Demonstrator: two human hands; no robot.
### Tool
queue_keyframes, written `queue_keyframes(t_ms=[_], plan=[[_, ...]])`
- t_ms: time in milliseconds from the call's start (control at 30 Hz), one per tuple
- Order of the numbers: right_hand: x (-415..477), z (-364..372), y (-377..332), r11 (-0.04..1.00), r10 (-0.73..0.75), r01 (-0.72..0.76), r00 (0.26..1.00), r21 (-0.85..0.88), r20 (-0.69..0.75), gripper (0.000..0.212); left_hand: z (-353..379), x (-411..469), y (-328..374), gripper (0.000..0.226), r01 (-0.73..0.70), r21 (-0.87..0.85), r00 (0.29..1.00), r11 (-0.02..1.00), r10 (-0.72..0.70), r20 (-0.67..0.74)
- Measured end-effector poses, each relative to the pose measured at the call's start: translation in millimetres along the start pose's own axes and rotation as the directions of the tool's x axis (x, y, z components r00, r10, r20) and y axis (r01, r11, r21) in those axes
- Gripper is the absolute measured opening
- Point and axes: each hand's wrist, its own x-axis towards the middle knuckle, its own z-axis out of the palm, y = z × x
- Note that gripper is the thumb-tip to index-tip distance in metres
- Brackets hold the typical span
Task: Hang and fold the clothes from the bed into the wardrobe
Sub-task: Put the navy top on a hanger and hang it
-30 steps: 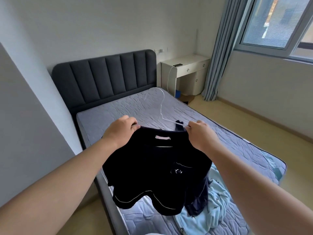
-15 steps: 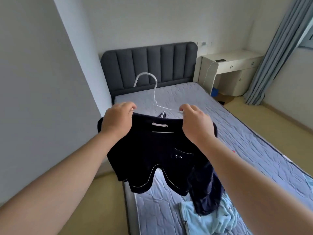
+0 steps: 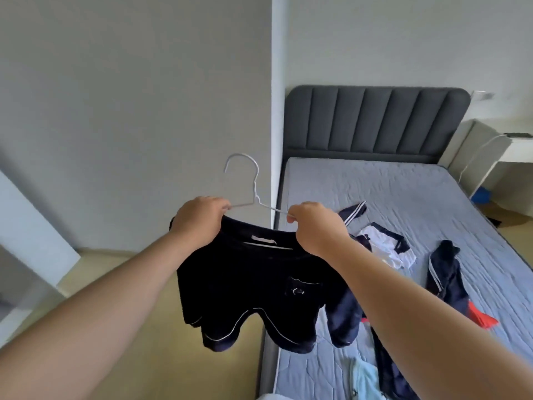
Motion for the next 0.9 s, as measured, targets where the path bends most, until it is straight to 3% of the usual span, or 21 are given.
queue_keyframes(t_ms=[100, 233, 400, 633, 767, 900], plan=[[7, 18, -47, 0.996, -0.059, 0.059, 0.998, 0.068, -0.001, 0.042, -11, -22, -44, 0.022, 0.009, -0.037, 0.998, 0.999, -0.012, -0.056], [19, 46, -126, 0.984, -0.136, 0.136, 0.991, 0.113, -0.008, 0.016, -24, -52, -124, 0.026, 0.078, -0.063, 0.996, 0.995, -0.081, -0.034], [32, 91, -242, 0.948, -0.238, 0.244, 0.970, 0.206, -0.055, 0.017, -48, -96, -227, 0.031, 0.159, -0.109, 0.987, 0.981, -0.159, 0.014], [61, 143, -405, 0.906, -0.398, 0.394, 0.917, 0.157, -0.007, 0.024, -100, -150, -347, 0.016, 0.286, -0.132, 0.957, 0.949, -0.291, -0.013], [86, 162, -482, 0.878, -0.466, 0.464, 0.885, 0.120, -0.011, 0.027, -118, -167, -402, 0.026, 0.417, -0.190, 0.898, 0.889, -0.435, -0.066], [119, 180, -548, 0.824, -0.563, 0.560, 0.827, 0.083, 0.005, 0.027, -129, -170, -461, 0.047, 0.570, -0.235, 0.774, 0.787, -0.610, -0.167]])
